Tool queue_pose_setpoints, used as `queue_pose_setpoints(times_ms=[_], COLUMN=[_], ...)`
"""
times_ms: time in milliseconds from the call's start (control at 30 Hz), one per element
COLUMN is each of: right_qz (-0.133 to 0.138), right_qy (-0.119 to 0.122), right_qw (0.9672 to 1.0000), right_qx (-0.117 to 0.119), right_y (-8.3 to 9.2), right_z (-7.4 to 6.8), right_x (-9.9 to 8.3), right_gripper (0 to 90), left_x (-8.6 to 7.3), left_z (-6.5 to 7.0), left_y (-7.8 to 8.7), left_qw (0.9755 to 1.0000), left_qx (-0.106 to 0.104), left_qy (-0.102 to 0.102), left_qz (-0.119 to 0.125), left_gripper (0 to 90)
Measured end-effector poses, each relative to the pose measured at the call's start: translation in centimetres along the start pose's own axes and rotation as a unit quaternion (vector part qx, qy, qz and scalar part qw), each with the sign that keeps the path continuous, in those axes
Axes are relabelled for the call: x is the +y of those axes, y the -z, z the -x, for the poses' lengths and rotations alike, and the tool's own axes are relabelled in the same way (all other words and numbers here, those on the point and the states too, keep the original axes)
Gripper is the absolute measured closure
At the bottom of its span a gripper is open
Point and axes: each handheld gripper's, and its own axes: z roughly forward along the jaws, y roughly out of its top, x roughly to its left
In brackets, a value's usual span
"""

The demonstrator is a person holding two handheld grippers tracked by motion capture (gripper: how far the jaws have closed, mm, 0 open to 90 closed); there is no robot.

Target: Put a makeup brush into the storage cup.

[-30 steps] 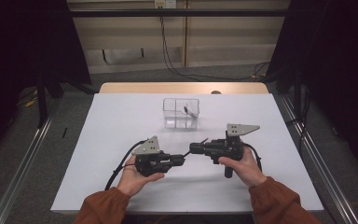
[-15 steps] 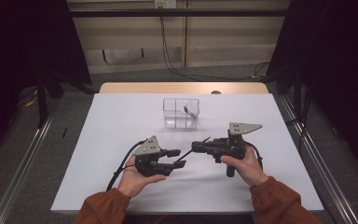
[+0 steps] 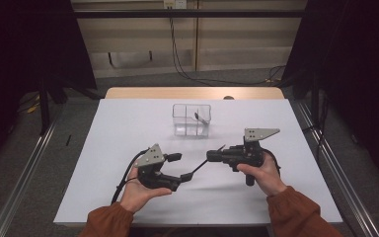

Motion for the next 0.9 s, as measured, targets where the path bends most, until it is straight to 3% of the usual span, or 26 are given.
queue_pose_setpoints(times_ms=[67, 267, 400, 500, 633, 833, 900], right_qz=[-0.002, -0.005, -0.006, -0.009, -0.013, -0.025, -0.027], right_qy=[0.0, 0.0, -0.007, -0.002, 0.001, -0.002, -0.006], right_qw=[1.0, 0.9998, 0.9998, 0.9995, 0.9992, 0.9986, 0.9986], right_qx=[-0.005, -0.019, -0.019, -0.031, -0.038, -0.046, -0.046], right_y=[0.2, 0.8, 1.2, 1.6, 1.9, 2.0, 2.1], right_z=[0.1, 0.3, 0.6, 0.6, 0.7, 0.9, 1.0], right_x=[0.1, 0.3, 0.6, 0.9, 1.0, 1.1, 1.0], right_gripper=[86.1, 86.2, 86.1, 86.1, 86.1, 86.2, 86.2], left_x=[0.1, 0.0, -0.4, -0.7, -1.2, -1.9, -2.0], left_z=[0.1, -0.3, -0.6, -0.7, -0.8, -1.1, -1.4], left_y=[0.4, 1.8, 2.9, 3.8, 4.8, 6.8, 7.6], left_qw=[0.9999, 0.999, 0.9983, 0.9982, 0.9969, 0.9951, 0.9936], left_qx=[0.01, 0.039, 0.051, 0.054, 0.073, 0.088, 0.098], left_qy=[-0.003, 0.012, 0.02, 0.014, 0.025, 0.027, 0.037], left_qz=[0.004, 0.018, 0.021, 0.021, 0.019, 0.034, 0.043], left_gripper=[16.7, 7.1, 5.5, 3.9, 3.9, 3.1, 2.9])
